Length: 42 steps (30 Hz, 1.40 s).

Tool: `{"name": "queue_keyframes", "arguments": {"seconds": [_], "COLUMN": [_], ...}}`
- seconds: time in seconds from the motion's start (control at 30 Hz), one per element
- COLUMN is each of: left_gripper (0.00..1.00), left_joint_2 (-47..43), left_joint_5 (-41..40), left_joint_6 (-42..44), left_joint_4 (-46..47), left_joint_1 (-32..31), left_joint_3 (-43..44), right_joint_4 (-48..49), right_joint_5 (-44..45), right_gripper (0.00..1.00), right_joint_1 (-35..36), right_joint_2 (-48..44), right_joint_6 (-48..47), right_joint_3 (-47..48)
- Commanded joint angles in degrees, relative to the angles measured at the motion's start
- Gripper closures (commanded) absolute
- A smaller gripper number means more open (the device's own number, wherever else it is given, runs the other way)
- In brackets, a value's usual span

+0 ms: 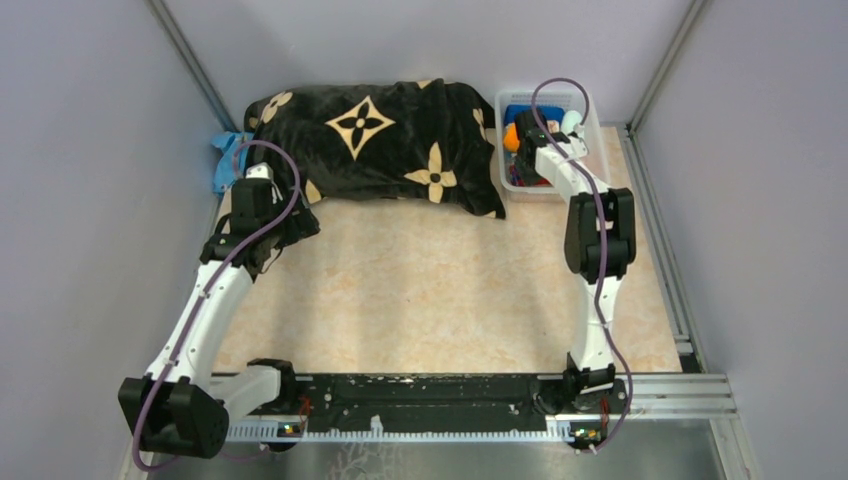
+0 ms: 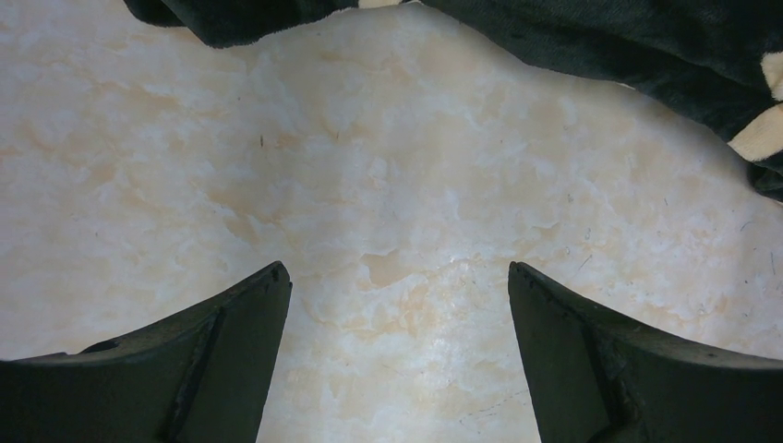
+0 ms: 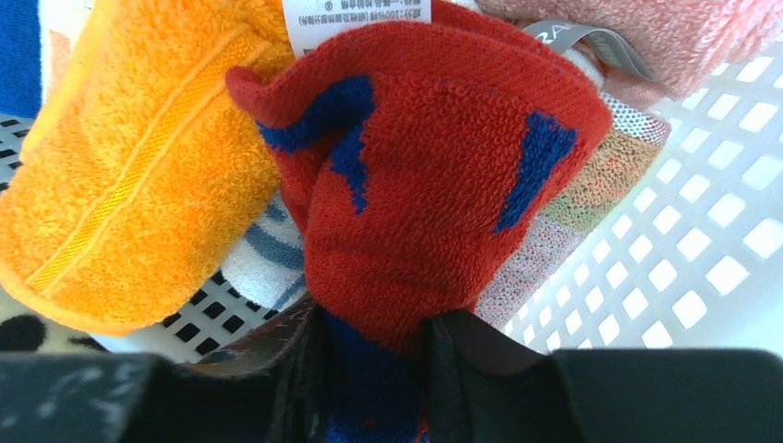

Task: Roll the towels
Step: Place the towel in the bin, then reset both arms

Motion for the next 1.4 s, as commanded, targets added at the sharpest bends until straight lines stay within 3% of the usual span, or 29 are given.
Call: {"name": "queue_keyframes", "arguments": {"seconds": [0.0,0.6,0.83,0.97,1.2,1.37], "left_gripper": [0.07,0.05,0.04,0.04,0.04,0.03], "left_joint_2": [-1.3,-2.4,-3.9,-5.8,-13.6,-22.9], "left_joint_5": [0.8,0.4,-0.5,1.0,1.9,1.5], "left_joint_6": [0.4,0.4,0.3,0.5,0.9,2.0], "left_joint_4": [0.6,0.7,0.6,1.9,3.1,3.0], "left_joint_1": [0.6,1.0,1.1,1.1,1.1,1.0], "left_joint_3": [-0.5,-0.6,-0.4,-0.9,-1.1,-0.7], "right_joint_4": [0.1,-2.9,-1.1,3.5,12.0,15.8], "right_joint_5": [-0.9,-0.2,-1.6,-3.6,-6.5,-6.3], "right_gripper": [0.63,0.35,0.33,0.27,0.13,0.12], "right_joint_1": [0.1,0.1,0.1,0.2,-0.1,-0.2], "right_joint_2": [-3.6,-9.3,-16.3,-25.2,-49.2,-69.5], "right_joint_6": [-0.4,-0.1,-1.0,-7.5,-26.2,-39.9], "right_joint_3": [-0.3,-1.4,-8.0,-15.4,-34.5,-44.2]}}
